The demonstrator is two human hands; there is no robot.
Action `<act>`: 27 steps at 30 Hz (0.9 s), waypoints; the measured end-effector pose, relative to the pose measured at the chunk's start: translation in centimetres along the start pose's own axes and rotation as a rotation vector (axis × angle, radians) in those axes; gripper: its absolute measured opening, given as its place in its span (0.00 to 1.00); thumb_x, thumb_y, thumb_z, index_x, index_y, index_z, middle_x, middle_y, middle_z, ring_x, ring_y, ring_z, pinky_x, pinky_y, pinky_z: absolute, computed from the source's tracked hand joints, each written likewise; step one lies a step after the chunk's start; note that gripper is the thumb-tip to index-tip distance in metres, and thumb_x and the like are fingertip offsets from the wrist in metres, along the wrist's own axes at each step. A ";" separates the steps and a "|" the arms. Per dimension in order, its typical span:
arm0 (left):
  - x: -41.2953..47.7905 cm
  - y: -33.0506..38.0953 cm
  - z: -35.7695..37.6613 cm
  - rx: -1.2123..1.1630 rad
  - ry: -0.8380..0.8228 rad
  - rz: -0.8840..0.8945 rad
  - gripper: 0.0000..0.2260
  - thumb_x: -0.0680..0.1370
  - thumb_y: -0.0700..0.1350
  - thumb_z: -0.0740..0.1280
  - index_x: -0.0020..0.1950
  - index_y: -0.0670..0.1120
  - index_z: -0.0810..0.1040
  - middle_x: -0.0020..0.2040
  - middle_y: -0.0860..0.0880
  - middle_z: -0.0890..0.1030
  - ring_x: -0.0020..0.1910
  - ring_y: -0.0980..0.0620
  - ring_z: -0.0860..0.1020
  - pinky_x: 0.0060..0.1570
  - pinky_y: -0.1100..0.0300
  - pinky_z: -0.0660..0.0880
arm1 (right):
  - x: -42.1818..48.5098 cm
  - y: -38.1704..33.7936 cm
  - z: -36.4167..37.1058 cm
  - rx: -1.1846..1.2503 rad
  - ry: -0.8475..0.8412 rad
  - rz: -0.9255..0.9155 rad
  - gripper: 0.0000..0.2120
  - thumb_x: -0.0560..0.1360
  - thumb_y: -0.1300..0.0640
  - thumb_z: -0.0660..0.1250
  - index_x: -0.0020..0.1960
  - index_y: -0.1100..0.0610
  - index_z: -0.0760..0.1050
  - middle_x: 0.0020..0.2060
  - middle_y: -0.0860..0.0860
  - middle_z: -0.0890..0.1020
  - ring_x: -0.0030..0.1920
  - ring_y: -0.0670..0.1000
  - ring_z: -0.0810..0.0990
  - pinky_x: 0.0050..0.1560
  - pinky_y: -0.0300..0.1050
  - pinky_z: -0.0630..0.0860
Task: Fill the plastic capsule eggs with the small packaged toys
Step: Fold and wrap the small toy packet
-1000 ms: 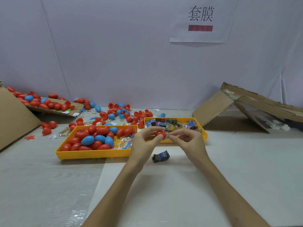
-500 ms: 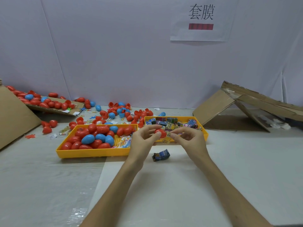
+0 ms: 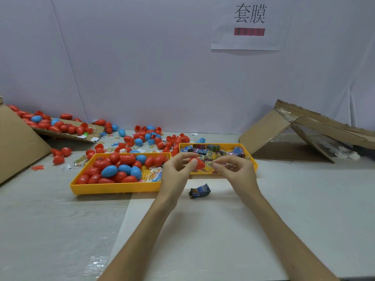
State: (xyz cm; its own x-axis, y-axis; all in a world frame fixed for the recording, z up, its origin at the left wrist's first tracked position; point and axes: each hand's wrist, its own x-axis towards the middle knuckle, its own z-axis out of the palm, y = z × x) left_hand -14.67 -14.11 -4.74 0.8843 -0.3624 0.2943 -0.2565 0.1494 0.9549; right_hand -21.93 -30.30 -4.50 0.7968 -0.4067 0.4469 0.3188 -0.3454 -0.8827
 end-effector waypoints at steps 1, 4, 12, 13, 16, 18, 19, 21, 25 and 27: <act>0.0 0.0 0.0 -0.003 0.003 0.002 0.06 0.81 0.45 0.69 0.53 0.55 0.82 0.45 0.58 0.86 0.45 0.57 0.84 0.41 0.67 0.79 | 0.0 0.0 0.0 0.004 0.000 0.000 0.08 0.73 0.62 0.76 0.42 0.50 0.84 0.41 0.47 0.86 0.38 0.51 0.86 0.41 0.39 0.81; 0.0 0.0 0.0 0.011 -0.007 0.001 0.06 0.81 0.44 0.69 0.53 0.55 0.83 0.45 0.59 0.86 0.46 0.59 0.84 0.42 0.66 0.80 | 0.0 -0.1 0.0 0.015 -0.002 -0.005 0.07 0.73 0.62 0.75 0.42 0.51 0.84 0.41 0.47 0.86 0.38 0.50 0.86 0.41 0.38 0.80; -0.1 0.0 0.2 0.038 -0.058 0.011 0.08 0.79 0.42 0.71 0.51 0.56 0.84 0.47 0.57 0.86 0.46 0.62 0.82 0.42 0.65 0.80 | -0.1 -0.2 0.1 0.030 0.000 -0.021 0.11 0.73 0.64 0.75 0.41 0.47 0.84 0.40 0.46 0.86 0.38 0.47 0.86 0.39 0.35 0.79; -0.2 0.0 0.2 0.038 -0.064 0.012 0.08 0.79 0.42 0.71 0.51 0.56 0.84 0.47 0.56 0.86 0.46 0.61 0.82 0.42 0.65 0.79 | -0.1 -0.2 0.1 0.028 -0.001 -0.025 0.12 0.73 0.64 0.76 0.41 0.47 0.84 0.39 0.46 0.86 0.38 0.48 0.86 0.40 0.35 0.79; -0.2 0.1 0.2 0.052 -0.086 0.017 0.08 0.79 0.42 0.71 0.51 0.56 0.84 0.47 0.59 0.86 0.47 0.62 0.82 0.40 0.67 0.78 | -0.1 -0.1 0.1 0.016 -0.013 -0.029 0.11 0.73 0.64 0.76 0.41 0.47 0.85 0.40 0.47 0.86 0.39 0.50 0.86 0.41 0.38 0.81; -0.2 0.1 0.3 0.062 -0.092 0.017 0.09 0.79 0.42 0.71 0.50 0.57 0.84 0.46 0.61 0.85 0.47 0.64 0.82 0.40 0.69 0.77 | -0.1 -0.1 0.1 0.004 -0.018 -0.027 0.10 0.73 0.63 0.76 0.42 0.48 0.85 0.40 0.47 0.86 0.40 0.51 0.86 0.43 0.42 0.82; -0.2 0.1 0.3 0.065 -0.093 0.018 0.09 0.79 0.42 0.71 0.50 0.58 0.83 0.46 0.62 0.85 0.47 0.64 0.81 0.39 0.69 0.77 | -0.1 -0.1 0.2 0.000 -0.019 -0.025 0.09 0.73 0.63 0.75 0.43 0.49 0.85 0.40 0.47 0.86 0.40 0.51 0.86 0.44 0.43 0.83; -0.2 0.1 0.3 0.072 -0.098 0.023 0.09 0.79 0.42 0.71 0.50 0.58 0.83 0.45 0.63 0.84 0.47 0.65 0.81 0.39 0.70 0.77 | -0.1 -0.1 0.2 -0.003 -0.020 -0.026 0.09 0.73 0.64 0.75 0.43 0.50 0.84 0.40 0.47 0.86 0.40 0.50 0.86 0.44 0.43 0.83; -0.2 0.1 0.3 0.087 -0.108 0.033 0.10 0.79 0.42 0.72 0.49 0.59 0.83 0.46 0.64 0.84 0.48 0.65 0.81 0.40 0.70 0.76 | -0.2 -0.2 0.1 -0.009 -0.030 -0.033 0.07 0.74 0.64 0.75 0.44 0.51 0.84 0.40 0.47 0.86 0.40 0.49 0.86 0.43 0.39 0.81; -0.2 0.0 0.3 0.099 -0.110 0.041 0.10 0.79 0.41 0.72 0.49 0.58 0.83 0.46 0.63 0.85 0.49 0.64 0.82 0.41 0.70 0.76 | -0.2 -0.3 0.2 -0.011 -0.036 -0.032 0.07 0.74 0.64 0.75 0.44 0.52 0.84 0.40 0.47 0.86 0.41 0.49 0.86 0.43 0.39 0.81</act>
State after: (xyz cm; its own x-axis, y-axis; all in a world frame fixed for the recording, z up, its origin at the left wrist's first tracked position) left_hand -15.03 -14.30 -4.78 0.8258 -0.4574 0.3300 -0.3332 0.0764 0.9397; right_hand -22.11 -29.96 -4.41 0.8045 -0.3645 0.4690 0.3389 -0.3666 -0.8664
